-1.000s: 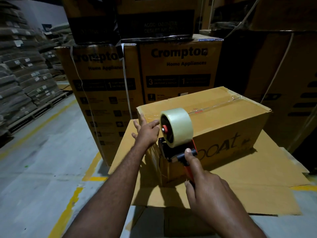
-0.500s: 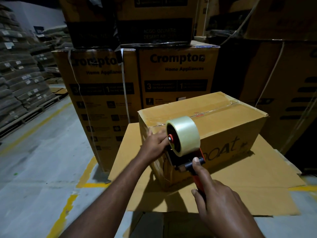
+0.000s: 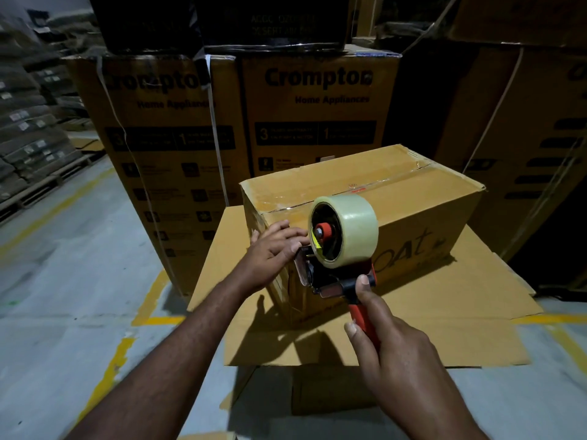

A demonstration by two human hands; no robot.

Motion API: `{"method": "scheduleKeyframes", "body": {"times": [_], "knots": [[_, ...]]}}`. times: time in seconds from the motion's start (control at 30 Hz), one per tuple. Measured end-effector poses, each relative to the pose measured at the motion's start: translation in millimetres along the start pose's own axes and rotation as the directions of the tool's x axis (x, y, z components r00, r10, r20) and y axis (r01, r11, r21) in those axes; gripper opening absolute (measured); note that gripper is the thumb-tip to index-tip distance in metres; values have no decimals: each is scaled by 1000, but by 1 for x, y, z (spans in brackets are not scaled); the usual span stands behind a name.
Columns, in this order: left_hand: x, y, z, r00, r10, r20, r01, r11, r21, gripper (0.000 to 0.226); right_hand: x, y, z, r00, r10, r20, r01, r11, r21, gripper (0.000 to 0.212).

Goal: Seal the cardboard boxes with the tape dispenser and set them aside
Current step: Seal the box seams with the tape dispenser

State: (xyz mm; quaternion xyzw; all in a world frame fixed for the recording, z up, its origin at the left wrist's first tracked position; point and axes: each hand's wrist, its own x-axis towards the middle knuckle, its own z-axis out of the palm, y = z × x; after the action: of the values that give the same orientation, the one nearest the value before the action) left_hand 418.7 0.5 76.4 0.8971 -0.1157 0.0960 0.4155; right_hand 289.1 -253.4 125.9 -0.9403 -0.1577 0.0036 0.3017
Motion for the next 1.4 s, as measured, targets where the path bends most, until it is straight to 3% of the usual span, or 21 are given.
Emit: {"method": "scheduleKeyframes", "body": {"times": [0.23,0.47,0.63,0.83,1.03,1.23,1.4], "knots": [[1,4,-4,999,-37,-28,37,999,-7,26,-13,4,-1,997,16,77,-10,997,-79,75],[1,15,-6,994,-63,92,57,996,68,27,-3,7,17,995,20,96,-10,995,-102,78],[-7,14,-8,979,-83,186,99,992,-78,33,5,5,24,997,30,78,-26,998,-52,76],[-17,6,4,995,-94,17,94,995,-40,39,18,3,31,995,-9,98,16,997,-74,83],[-16,-12,2,994,-105,-38,107,993,43,37,25,-13,40,983,3,185,33,981,-192,90],[-20,-13,3,978,-135,-156,137,991,1,47,27,-25,53,983,76,169,-80,997,20,83],[-8,-5,5,986,-100,-135,100,995,-3,43,29,-21,36,983,111,144,-115,993,24,80]]}}
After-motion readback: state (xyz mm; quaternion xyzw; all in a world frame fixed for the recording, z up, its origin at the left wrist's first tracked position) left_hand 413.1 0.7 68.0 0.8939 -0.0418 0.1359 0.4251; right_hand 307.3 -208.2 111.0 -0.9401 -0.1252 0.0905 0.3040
